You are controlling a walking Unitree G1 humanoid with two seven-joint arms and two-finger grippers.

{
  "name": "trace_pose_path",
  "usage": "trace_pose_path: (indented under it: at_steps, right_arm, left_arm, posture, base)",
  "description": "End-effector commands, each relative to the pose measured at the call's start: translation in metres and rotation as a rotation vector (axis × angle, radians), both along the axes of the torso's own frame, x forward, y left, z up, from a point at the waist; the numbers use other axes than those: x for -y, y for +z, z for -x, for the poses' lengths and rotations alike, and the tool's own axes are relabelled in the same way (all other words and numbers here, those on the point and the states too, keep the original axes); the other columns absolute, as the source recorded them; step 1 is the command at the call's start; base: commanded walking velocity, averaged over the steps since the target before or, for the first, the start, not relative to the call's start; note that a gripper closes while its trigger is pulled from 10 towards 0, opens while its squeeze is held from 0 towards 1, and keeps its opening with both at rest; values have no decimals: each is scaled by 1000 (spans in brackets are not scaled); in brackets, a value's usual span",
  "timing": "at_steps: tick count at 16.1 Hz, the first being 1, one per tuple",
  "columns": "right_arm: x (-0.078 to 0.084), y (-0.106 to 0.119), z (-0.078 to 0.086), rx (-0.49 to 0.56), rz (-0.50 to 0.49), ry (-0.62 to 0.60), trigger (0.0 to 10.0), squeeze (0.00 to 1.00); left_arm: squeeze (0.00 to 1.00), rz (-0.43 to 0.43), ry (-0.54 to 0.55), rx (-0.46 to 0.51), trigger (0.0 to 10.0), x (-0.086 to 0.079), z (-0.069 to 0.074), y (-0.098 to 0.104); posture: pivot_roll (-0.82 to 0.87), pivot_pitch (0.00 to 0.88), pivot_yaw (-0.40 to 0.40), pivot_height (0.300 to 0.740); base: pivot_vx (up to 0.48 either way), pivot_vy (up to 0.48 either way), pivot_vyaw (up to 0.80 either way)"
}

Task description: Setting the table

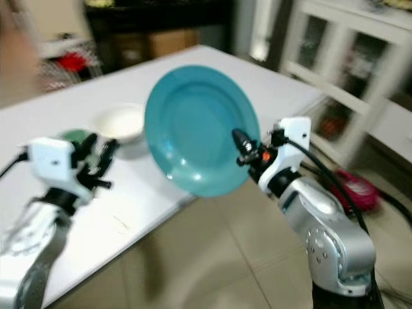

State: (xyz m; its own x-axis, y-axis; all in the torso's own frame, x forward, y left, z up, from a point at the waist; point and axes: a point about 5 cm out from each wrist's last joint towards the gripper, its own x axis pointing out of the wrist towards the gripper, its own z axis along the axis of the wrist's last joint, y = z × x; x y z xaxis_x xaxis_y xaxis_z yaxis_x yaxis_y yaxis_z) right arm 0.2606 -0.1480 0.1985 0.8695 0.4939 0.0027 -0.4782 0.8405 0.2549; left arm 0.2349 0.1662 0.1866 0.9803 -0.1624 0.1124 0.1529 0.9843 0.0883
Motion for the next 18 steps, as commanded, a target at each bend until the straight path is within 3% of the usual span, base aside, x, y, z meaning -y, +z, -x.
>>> trace_pose_path:
  at_steps: [1,3,5,9,12,18]
  right_arm:
    - [-7,5,2,4,-37,61,10000,0]
    - [-3,4,4,-30,-74,72,10000,0]
    - [3,4,6,-70,-155,65,10000,0]
    - [5,0,8,-182,-230,134,10000,0]
    - [13,-23,5,-412,-222,133,10000,0]
    - [24,-48,-1,-657,-273,13,10000,0]
  left_arm:
    - [0,-16,18,-4,10000,-6,0,1]
    - [0,-42,2,-21,10000,-7,0,0]
    - [0,-57,-89,-45,10000,-8,4,1]
    - [0,-85,-203,-98,10000,-14,6,0]
    - [0,-117,-334,-160,10000,-12,9,-1]
    - [0,-126,-424,-207,10000,-11,14,-1]
  posture:
    - [-70,0,3,740]
    - [-77,0,10,740]
    - [-86,0,18,740]
    - [-104,0,28,740]
    - [-104,0,32,740]
    - [-108,0,42,740]
  base:
    - [0,0,0]
    - [0,0,0]
    - [0,0,0]
    - [0,0,0]
    - [0,0,0]
    - [0,0,0]
